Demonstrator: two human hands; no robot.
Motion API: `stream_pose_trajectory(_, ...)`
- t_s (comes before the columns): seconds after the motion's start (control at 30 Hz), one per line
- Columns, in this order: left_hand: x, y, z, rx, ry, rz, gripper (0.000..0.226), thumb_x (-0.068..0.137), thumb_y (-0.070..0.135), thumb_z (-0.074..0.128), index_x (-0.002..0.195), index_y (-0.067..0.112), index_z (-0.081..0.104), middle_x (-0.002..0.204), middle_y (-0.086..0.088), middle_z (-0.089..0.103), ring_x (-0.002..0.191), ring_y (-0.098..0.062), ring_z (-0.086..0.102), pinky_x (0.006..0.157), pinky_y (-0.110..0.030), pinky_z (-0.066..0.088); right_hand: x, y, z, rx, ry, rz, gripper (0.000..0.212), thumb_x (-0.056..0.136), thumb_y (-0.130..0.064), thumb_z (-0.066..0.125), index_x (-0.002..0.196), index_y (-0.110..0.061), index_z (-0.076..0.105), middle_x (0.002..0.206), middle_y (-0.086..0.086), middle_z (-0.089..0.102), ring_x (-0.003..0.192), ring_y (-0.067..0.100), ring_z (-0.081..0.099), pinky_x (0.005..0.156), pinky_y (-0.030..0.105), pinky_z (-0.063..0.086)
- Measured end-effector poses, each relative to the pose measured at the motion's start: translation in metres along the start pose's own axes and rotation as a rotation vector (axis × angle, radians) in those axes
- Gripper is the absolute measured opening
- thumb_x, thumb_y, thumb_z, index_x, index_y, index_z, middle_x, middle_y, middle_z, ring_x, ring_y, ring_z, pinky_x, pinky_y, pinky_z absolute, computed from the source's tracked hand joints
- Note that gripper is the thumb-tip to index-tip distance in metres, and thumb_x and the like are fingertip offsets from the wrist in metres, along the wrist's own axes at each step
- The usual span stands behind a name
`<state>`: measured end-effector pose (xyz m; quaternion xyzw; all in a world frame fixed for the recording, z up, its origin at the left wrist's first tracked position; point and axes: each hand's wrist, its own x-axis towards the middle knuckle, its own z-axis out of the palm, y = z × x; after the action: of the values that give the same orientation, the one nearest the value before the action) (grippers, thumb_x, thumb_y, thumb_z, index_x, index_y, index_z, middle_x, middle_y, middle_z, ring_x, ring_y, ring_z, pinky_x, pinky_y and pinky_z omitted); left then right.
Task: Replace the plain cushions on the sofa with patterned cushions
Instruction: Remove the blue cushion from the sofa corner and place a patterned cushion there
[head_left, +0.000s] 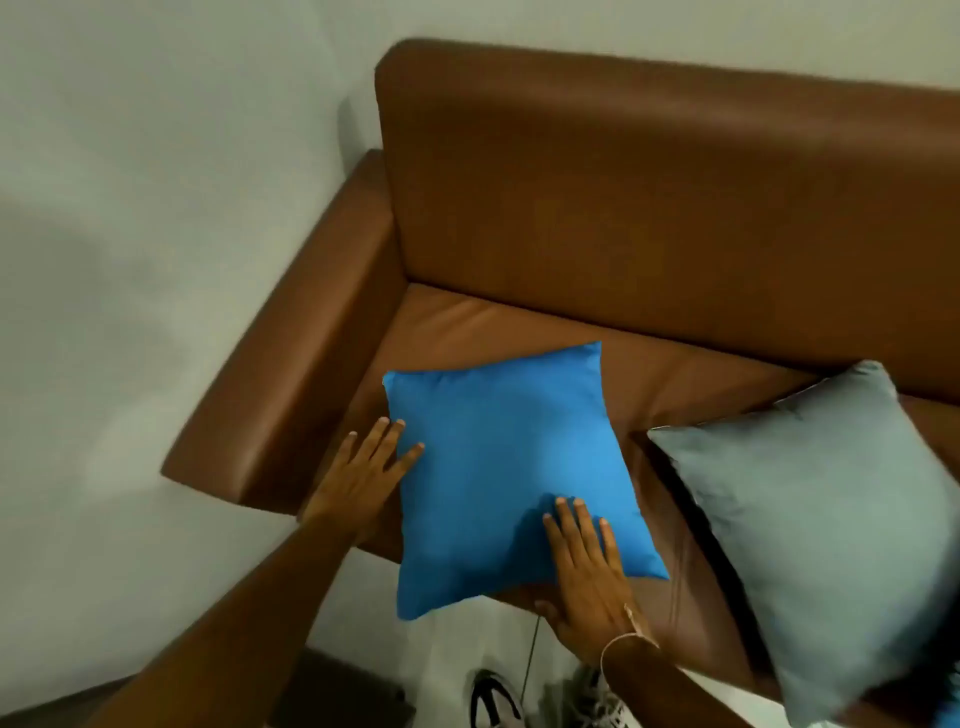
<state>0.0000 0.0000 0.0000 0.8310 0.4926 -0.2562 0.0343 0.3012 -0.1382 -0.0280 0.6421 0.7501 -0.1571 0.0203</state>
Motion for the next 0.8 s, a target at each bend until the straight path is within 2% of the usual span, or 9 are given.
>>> stream_pose_trajectory(0.07, 0.026, -0.002, 0.016, 0.022, 0.07, 0.02, 0.096, 0.096, 0.017, 0.043, 0.142, 0.025, -0.041, 0.167, -0.016, -0.004, 0.154, -0.035, 0.0, 0.121, -0.055, 0.014, 0.01, 0.003, 0.033, 0.005, -0.001, 0.024, 0.108, 0.061, -0.058, 0.076, 0.147, -0.006, 0.036, 0.158, 0.017, 0.024, 0.148, 0.034, 0.01, 0.113, 0.055, 0.015)
stream_pose_trajectory(0.17, 0.06, 0.001, 0.051, -0.002, 0.27, 0.089, 0.081, 0.088, 0.015, 0.027, 0.152, 0.011, -0.023, 0.159, -0.025, 0.028, 0.145, -0.041, 0.032, 0.112, -0.056, 0.038, 0.021, 0.008, 0.077, 0.029, 0.018, 0.029, 0.109, 0.076, -0.072, 0.056, 0.153, -0.008, 0.014, 0.162, 0.016, 0.013, 0.149, 0.037, 0.009, 0.117, 0.06, 0.009)
stream_pose_trajectory(0.27, 0.076, 0.016, 0.074, -0.026, 0.325, 0.068, 0.071, 0.091, 0.013, 0.028, 0.154, 0.004, -0.005, 0.158, -0.029, 0.023, 0.146, -0.045, 0.026, 0.114, -0.057, 0.034, 0.035, 0.014, 0.1, 0.077, 0.075, 0.041, 0.116, 0.07, -0.087, 0.046, 0.153, -0.011, 0.015, 0.161, 0.013, 0.019, 0.149, 0.034, 0.016, 0.118, 0.059, 0.005)
stream_pose_trajectory(0.37, 0.081, 0.018, 0.079, -0.128, 0.307, 0.033, 0.067, 0.091, 0.017, 0.033, 0.155, 0.005, 0.014, 0.161, -0.025, 0.021, 0.148, -0.043, 0.022, 0.117, -0.057, 0.03, 0.046, 0.014, 0.102, 0.16, 0.13, 0.055, 0.109, 0.067, -0.087, 0.045, 0.147, -0.014, 0.033, 0.157, 0.008, 0.032, 0.148, 0.028, 0.023, 0.118, 0.055, 0.009)
stream_pose_trajectory(0.43, 0.078, 0.018, 0.069, -0.185, 0.29, 0.031, 0.067, 0.089, 0.021, 0.033, 0.154, 0.007, 0.023, 0.161, -0.022, 0.022, 0.148, -0.042, 0.023, 0.117, -0.056, 0.029, 0.05, 0.014, 0.095, 0.234, 0.211, 0.066, 0.098, 0.067, -0.083, 0.046, 0.14, -0.017, 0.045, 0.152, 0.003, 0.042, 0.145, 0.023, 0.029, 0.118, 0.051, 0.015)
stream_pose_trajectory(0.53, 0.071, 0.015, 0.053, -0.215, 0.254, 0.033, 0.067, 0.086, 0.022, 0.034, 0.152, 0.01, 0.029, 0.159, -0.02, 0.029, 0.146, -0.041, 0.028, 0.114, -0.057, 0.032, 0.053, 0.021, 0.071, 0.347, 0.278, 0.01, 0.084, 0.057, -0.062, 0.071, 0.127, -0.018, 0.058, 0.134, -0.002, 0.059, 0.138, 0.012, 0.036, 0.115, 0.043, 0.02)
stream_pose_trajectory(0.63, 0.065, 0.008, 0.021, -0.257, 0.242, 0.112, 0.072, 0.083, 0.019, 0.053, 0.151, 0.014, 0.03, 0.16, -0.012, 0.031, 0.146, -0.04, 0.028, 0.117, -0.056, 0.027, 0.064, 0.041, 0.018, 0.473, 0.361, -0.016, 0.064, 0.061, -0.039, 0.054, 0.12, -0.017, 0.063, 0.121, -0.001, 0.068, 0.123, 0.015, 0.055, 0.116, 0.026, 0.018)
stream_pose_trajectory(0.7, 0.065, 0.002, -0.008, -0.307, 0.312, 0.16, 0.083, 0.071, 0.012, 0.072, 0.148, 0.013, 0.041, 0.156, -0.006, 0.04, 0.144, -0.036, 0.035, 0.12, -0.047, 0.027, 0.072, 0.056, -0.023, 0.493, 0.426, -0.009, 0.062, 0.06, -0.027, 0.048, 0.118, -0.013, 0.065, 0.118, -0.001, 0.068, 0.116, 0.012, 0.057, 0.115, 0.016, 0.02)
stream_pose_trajectory(0.8, 0.069, -0.012, -0.062, -0.474, 0.491, 0.171, 0.079, 0.058, 0.006, 0.081, 0.133, 0.007, 0.059, 0.139, -0.007, 0.06, 0.133, -0.027, 0.053, 0.118, -0.031, 0.02, 0.093, 0.077, -0.088, 0.488, 0.446, 0.068, 0.054, 0.066, -0.026, 0.053, 0.118, -0.015, 0.064, 0.111, 0.001, 0.069, 0.103, 0.02, 0.064, 0.101, 0.002, 0.025)
